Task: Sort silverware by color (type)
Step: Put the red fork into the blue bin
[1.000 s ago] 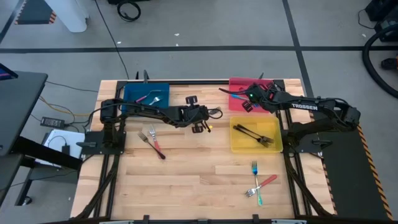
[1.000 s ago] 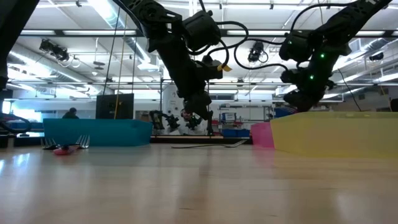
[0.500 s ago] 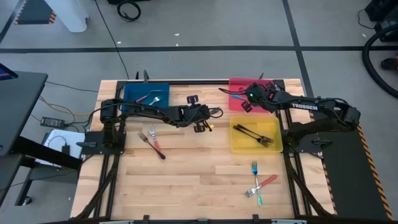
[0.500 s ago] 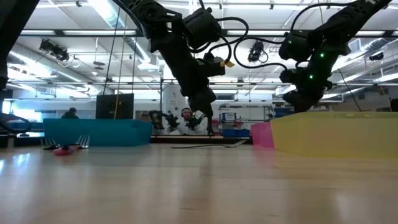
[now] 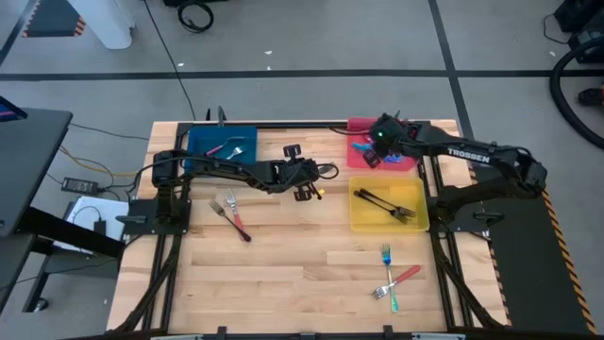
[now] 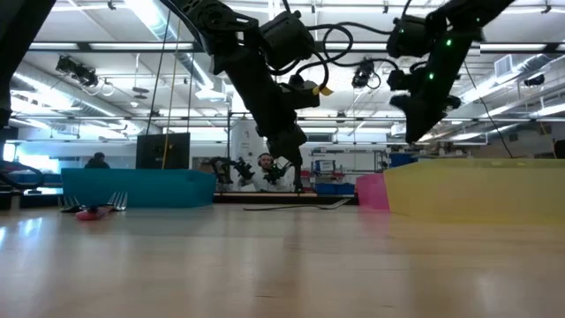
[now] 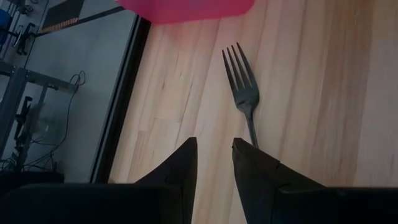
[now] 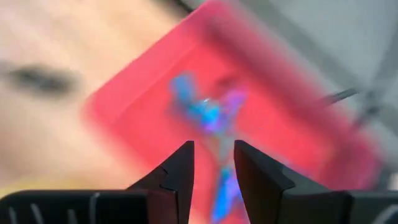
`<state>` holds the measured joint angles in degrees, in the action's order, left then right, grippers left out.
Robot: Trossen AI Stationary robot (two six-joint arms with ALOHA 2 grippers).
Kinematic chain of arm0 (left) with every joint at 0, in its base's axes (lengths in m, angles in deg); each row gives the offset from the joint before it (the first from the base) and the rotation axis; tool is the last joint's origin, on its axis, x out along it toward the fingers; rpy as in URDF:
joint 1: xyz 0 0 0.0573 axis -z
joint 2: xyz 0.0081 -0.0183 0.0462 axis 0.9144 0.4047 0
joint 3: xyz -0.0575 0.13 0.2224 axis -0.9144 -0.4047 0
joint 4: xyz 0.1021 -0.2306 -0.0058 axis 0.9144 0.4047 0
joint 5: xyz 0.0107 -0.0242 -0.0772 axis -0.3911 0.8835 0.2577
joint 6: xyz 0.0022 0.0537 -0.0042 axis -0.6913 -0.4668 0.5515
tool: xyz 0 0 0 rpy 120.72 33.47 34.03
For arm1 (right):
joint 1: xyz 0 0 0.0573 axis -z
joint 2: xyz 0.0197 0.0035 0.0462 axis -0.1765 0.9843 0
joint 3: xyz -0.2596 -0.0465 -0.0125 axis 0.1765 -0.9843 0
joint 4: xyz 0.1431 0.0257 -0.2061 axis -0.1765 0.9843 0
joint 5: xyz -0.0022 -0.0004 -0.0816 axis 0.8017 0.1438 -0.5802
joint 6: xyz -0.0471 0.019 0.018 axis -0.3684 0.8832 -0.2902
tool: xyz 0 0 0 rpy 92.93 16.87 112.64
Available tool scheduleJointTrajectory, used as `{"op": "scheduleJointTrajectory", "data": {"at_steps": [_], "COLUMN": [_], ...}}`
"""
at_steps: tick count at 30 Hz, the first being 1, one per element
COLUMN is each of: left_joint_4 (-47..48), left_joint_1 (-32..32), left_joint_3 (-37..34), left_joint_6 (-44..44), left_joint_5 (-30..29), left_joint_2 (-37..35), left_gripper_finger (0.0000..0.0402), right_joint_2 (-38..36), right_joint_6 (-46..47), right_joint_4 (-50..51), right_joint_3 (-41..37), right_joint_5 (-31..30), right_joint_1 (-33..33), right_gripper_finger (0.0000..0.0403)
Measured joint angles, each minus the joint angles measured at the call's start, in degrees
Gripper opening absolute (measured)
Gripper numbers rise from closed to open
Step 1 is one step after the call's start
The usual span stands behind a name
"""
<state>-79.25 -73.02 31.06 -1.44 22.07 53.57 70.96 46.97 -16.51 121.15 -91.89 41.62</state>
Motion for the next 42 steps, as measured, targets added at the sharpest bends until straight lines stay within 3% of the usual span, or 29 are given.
{"op": "scheduleJointTrajectory", "data": {"at_steps": [6,11,18,25,35,42], "left_joint_4": [0.1,0.2,0.3,-0.2,-1.1,-4.3], "left_joint_1": [0.0,0.0,0.0,0.0,-0.1,-0.3], "left_joint_3": [0.0,0.0,0.0,0.0,0.0,0.0], "left_joint_6": [0.0,-0.1,-0.2,-4.1,-9.4,-10.8], "left_joint_5": [0.0,0.0,0.0,0.0,0.0,0.2], "left_joint_2": [0.0,0.0,0.0,0.0,0.0,0.0], "left_gripper_finger": [0.0105,0.0105,0.0105,0.0105,0.0105,0.0105], "right_joint_2": [-0.1,0.0,0.0,0.0,0.0,0.0], "right_joint_6": [4.2,6.2,10.9,18.7,18.7,11.1], "right_joint_4": [11.6,16.9,18.0,16.5,15.8,17.6], "right_joint_3": [2.1,1.1,1.1,1.1,1.1,1.1], "right_joint_5": [23.3,31.0,31.0,22.0,16.8,12.0], "right_joint_1": [-4.4,-12.2,-25.4,-34.6,-37.1,-37.1], "right_gripper_finger": [0.0122,0.0121,0.0121,0.0121,0.0123,0.0123]}}
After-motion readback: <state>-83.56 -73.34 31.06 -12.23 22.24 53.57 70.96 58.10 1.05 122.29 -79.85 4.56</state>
